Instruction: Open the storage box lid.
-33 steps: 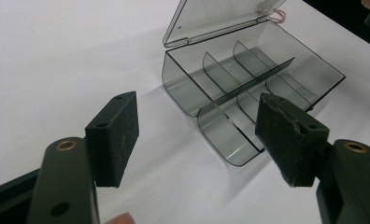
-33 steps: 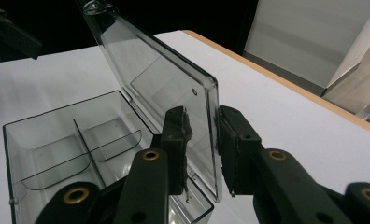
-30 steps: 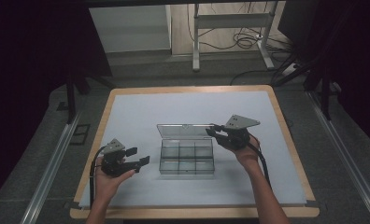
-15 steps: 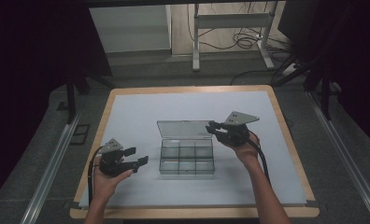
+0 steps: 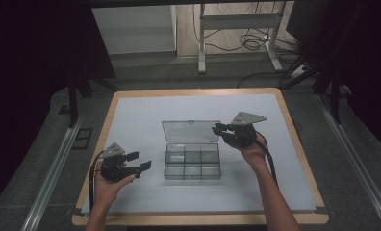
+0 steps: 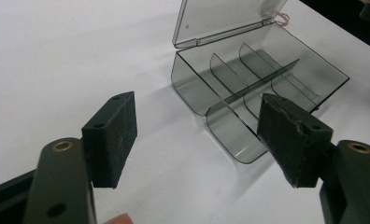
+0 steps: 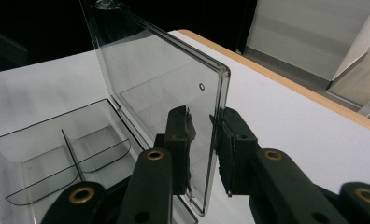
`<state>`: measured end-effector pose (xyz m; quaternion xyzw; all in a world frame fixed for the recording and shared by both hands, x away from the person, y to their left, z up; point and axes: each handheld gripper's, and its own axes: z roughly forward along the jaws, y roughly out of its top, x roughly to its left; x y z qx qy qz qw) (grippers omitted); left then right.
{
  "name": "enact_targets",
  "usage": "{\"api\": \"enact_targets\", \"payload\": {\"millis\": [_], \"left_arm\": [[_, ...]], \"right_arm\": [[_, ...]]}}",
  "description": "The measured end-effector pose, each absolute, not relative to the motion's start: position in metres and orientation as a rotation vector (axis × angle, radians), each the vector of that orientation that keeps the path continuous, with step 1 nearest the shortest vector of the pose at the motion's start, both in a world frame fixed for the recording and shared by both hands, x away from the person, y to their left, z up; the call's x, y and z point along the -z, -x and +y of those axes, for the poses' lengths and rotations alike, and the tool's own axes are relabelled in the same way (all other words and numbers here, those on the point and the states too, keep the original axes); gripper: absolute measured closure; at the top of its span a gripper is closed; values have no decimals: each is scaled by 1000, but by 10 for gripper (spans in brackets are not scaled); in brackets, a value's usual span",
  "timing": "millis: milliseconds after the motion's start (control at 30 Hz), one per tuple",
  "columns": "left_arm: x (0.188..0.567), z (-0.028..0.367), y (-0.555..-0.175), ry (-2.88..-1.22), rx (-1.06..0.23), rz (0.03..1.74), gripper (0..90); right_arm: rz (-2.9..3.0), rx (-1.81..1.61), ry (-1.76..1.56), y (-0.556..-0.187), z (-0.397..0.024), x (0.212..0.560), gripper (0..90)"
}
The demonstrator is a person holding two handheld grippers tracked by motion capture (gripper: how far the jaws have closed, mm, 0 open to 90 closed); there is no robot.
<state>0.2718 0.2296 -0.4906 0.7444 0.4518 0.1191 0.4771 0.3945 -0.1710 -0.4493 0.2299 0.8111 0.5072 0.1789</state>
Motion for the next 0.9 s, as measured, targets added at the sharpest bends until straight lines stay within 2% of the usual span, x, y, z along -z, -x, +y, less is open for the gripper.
{"api": "enact_targets", "payload": {"millis": [200, 900], "left_arm": [[491, 230, -272, -1820, -297, 1102, 314], [493, 227, -273, -1841, -270, 1073, 285]], "right_arm": [[2285, -1441, -669, -397, -171, 450, 734], [2289, -1444, -716, -411, -170, 451, 731]]}}
